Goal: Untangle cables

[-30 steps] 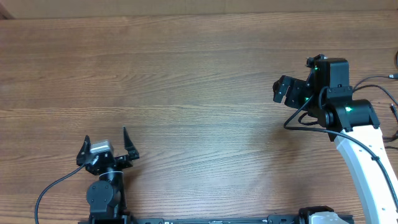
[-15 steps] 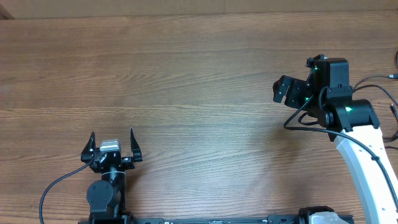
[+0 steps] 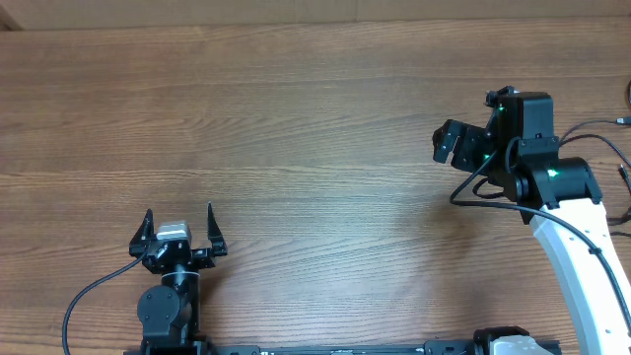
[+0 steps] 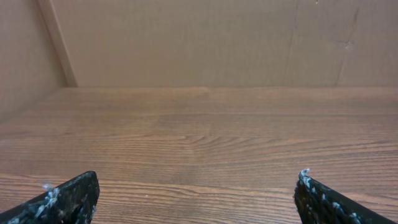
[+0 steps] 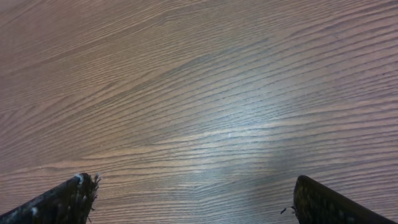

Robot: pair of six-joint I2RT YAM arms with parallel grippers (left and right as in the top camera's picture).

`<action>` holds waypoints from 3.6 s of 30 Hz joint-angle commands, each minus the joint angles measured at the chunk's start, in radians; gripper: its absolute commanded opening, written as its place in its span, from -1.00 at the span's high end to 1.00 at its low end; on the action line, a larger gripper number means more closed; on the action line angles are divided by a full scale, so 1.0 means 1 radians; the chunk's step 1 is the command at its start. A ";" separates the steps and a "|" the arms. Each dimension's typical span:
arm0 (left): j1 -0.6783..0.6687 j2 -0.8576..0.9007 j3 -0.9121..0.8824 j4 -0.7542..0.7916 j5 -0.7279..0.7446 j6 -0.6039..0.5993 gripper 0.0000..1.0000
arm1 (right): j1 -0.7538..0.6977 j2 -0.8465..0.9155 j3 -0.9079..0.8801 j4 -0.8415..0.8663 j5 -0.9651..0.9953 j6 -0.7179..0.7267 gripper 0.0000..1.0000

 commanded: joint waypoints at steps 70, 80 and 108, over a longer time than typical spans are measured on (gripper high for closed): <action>-0.002 -0.009 -0.003 -0.002 0.014 -0.012 -0.99 | -0.044 -0.885 -0.075 0.050 0.100 -0.090 -0.99; -0.002 -0.009 -0.003 -0.002 0.014 -0.012 -0.99 | -0.048 -0.900 -0.281 0.354 -0.068 -0.153 -1.00; -0.002 -0.009 -0.003 -0.002 0.014 -0.012 -0.99 | -0.048 -0.946 -1.004 1.251 -0.018 -0.241 -1.00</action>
